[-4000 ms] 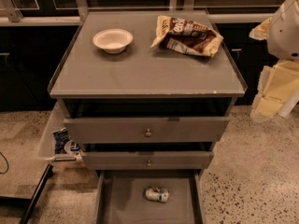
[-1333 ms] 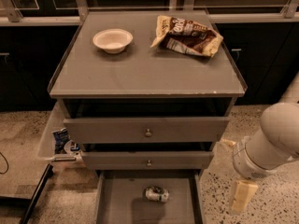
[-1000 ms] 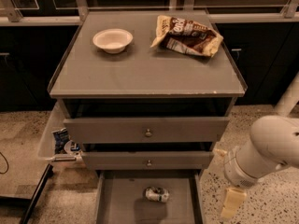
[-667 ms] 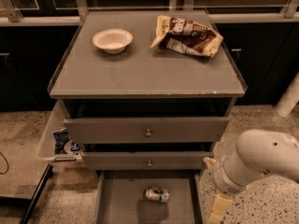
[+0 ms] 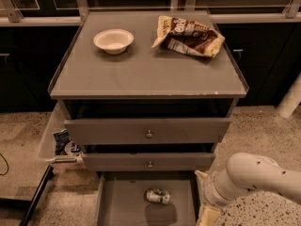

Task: Pick 7up can from bottom drawer and place on counter

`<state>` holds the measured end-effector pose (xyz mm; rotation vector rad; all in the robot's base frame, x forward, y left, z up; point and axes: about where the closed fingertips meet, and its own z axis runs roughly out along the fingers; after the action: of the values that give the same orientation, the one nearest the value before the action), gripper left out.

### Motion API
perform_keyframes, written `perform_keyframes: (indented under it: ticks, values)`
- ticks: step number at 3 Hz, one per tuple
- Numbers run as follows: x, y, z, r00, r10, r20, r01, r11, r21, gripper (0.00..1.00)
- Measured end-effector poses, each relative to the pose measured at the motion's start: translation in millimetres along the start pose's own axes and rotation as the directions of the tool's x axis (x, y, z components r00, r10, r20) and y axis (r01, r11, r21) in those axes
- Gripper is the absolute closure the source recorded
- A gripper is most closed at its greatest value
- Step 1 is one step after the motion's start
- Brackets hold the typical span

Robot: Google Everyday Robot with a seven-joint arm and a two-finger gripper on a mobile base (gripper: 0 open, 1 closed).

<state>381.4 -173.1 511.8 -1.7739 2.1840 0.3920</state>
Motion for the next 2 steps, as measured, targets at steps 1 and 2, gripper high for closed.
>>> perform_keyframes:
  ticks: [1,2]
  values:
    - [0.3,1.4,-0.3,1.000,0.000,-0.004,0.000,1.0000,0.002,0.00]
    - [7.4,-1.2,19.2,1.000,0.021,0.004,-0.021,0.9993,0.031,0.00]
